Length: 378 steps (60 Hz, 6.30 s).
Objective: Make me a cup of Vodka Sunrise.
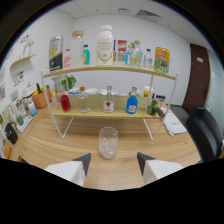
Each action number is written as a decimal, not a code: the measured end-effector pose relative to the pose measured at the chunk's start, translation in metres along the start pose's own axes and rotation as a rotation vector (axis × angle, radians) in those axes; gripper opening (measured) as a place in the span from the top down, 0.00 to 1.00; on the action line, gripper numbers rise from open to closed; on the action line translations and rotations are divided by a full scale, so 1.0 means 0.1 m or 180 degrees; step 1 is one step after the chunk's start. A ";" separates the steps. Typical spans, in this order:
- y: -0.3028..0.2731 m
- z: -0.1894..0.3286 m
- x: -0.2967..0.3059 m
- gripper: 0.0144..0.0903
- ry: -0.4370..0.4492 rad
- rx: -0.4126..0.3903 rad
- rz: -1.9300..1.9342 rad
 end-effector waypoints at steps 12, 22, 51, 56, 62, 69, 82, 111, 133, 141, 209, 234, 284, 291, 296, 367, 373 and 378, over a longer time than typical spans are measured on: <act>0.11 -0.06 0.02 0.05 0.0041 -0.0049 0.0008; 0.29 -0.16 -0.14 0.06 0.0045 -0.0103 0.0036; -0.80 0.40 -1.68 0.05 -0.0462 0.0817 0.0208; -1.01 0.68 -1.80 0.06 -0.0425 0.0891 0.0197; -1.26 0.95 -1.91 0.07 -0.0395 0.0958 0.0158; -1.42 1.31 -1.96 0.08 -0.0304 0.1000 0.0131; -1.44 1.77 -2.01 0.46 -0.0194 0.0914 0.0019; -1.39 1.57 -1.92 0.74 -0.0172 0.1024 -0.0133; -0.76 0.98 -1.46 0.73 -0.0253 0.0854 0.0187; -0.64 0.96 -1.26 0.74 -0.0392 0.0736 0.0707; -1.18 0.72 -0.70 0.74 -0.2871 0.0753 0.6591; -1.48 0.54 -1.36 0.74 -0.1028 0.1334 0.2137; 0.46 2.01 -2.52 0.73 -0.0291 0.0071 0.0055; 0.49 1.99 -2.52 0.73 -0.0279 0.0043 0.0010; 0.52 1.97 -2.53 0.72 -0.0301 0.0031 0.0019; -0.88 -0.15 0.74 0.06 0.0120 0.0809 0.0502; -1.54 -0.21 1.12 0.06 0.0122 0.1063 0.0548; -1.99 -0.16 1.35 0.06 0.0100 0.1230 0.0542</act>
